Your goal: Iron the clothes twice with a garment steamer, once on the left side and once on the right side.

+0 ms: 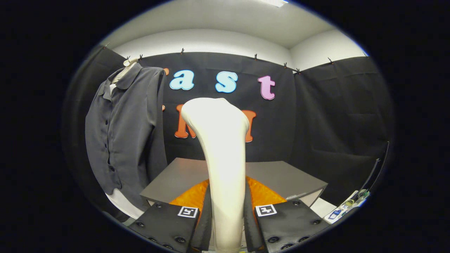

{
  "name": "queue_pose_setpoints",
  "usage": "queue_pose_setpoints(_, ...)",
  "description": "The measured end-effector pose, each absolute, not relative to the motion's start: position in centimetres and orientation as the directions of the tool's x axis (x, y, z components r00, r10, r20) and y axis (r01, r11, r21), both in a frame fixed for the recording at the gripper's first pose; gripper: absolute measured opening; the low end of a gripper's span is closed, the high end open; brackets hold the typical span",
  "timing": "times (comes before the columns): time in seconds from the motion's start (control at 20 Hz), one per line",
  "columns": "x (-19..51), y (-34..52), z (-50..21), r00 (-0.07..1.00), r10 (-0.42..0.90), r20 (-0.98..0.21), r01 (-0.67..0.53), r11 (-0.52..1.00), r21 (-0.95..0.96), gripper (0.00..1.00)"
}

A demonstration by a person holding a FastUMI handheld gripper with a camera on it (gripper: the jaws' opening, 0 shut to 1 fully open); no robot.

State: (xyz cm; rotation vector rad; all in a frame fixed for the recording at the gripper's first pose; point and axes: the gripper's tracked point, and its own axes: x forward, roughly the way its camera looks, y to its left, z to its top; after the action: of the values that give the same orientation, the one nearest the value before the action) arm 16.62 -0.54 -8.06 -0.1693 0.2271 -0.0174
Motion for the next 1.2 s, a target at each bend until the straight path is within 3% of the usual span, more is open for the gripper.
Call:
queue_pose_setpoints(0.5, 10.9, 16.0, -3.0, 0.993, -0.069, -0.098, 0.053, 0.987, -0.152, 0.45)
queue_pose_setpoints(0.8, 13.7, 25.7, -3.4, 0.995, -0.025, -0.093, 0.007, 0.983, -0.185, 0.45)
queue_pose_setpoints(1.2, 19.8, 32.1, -5.1, 0.996, -0.046, -0.072, 0.028, 0.971, -0.235, 0.45)
